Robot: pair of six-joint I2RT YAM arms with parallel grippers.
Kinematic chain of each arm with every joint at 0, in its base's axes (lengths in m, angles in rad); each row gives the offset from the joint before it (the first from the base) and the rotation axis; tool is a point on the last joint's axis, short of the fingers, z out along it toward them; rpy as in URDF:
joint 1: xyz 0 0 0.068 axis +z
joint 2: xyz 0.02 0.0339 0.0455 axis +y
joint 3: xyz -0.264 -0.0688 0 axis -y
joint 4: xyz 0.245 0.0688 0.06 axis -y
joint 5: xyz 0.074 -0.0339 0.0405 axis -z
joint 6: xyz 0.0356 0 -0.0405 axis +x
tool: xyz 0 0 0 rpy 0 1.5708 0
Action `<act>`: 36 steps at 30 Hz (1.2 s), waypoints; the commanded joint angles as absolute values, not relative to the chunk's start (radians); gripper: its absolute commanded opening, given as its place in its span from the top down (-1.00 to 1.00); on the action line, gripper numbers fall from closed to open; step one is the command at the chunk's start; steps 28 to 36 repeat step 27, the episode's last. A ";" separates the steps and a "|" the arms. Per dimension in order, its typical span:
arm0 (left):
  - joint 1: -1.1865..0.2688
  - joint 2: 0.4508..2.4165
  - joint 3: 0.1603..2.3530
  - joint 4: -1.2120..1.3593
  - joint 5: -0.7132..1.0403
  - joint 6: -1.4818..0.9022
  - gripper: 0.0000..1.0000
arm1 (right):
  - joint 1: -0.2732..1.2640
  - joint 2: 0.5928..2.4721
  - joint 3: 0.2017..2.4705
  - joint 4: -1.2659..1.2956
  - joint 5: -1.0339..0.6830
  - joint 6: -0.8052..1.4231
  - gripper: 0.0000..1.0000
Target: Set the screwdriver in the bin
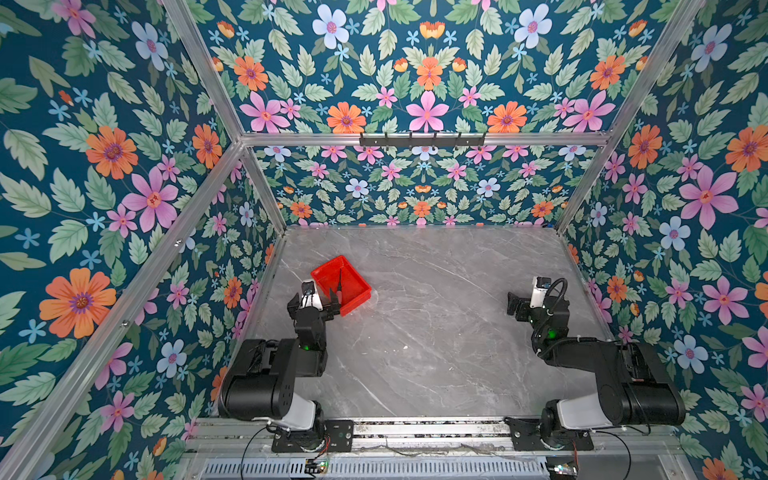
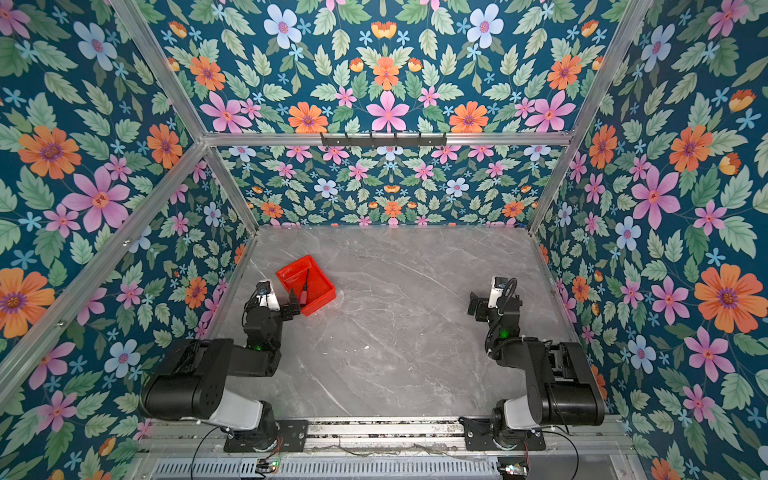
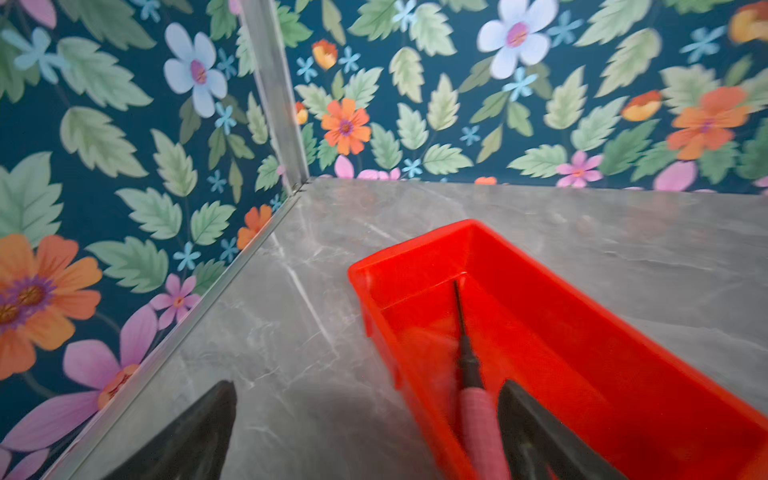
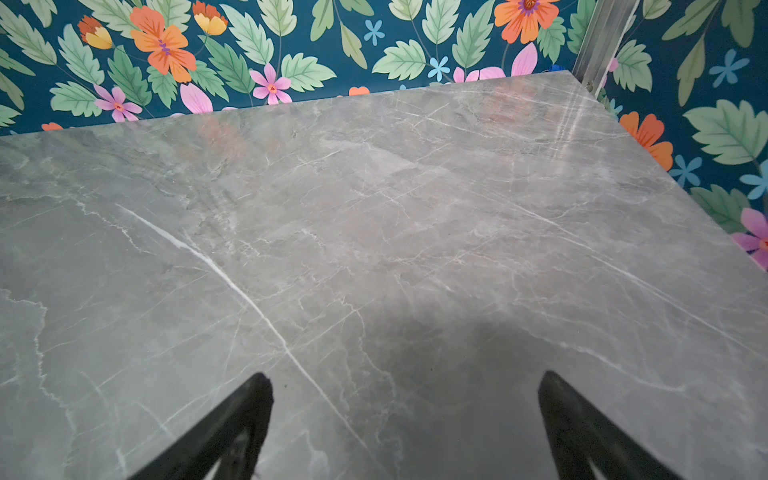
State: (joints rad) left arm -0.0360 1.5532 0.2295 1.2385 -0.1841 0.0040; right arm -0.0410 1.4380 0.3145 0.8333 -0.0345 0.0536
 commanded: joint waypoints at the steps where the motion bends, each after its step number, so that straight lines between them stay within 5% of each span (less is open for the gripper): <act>1: -0.022 1.627 0.237 1.373 -0.096 0.002 -0.98 | -0.041 1.439 0.314 0.869 -0.038 0.049 -0.98; 6: -0.020 1.607 0.288 1.226 -0.118 -0.010 -1.00 | -0.041 1.438 0.316 0.867 -0.038 0.051 -0.98; 36: -0.022 1.618 0.286 1.256 -0.125 -0.002 -1.00 | -0.041 1.438 0.315 0.868 -0.034 0.048 -0.98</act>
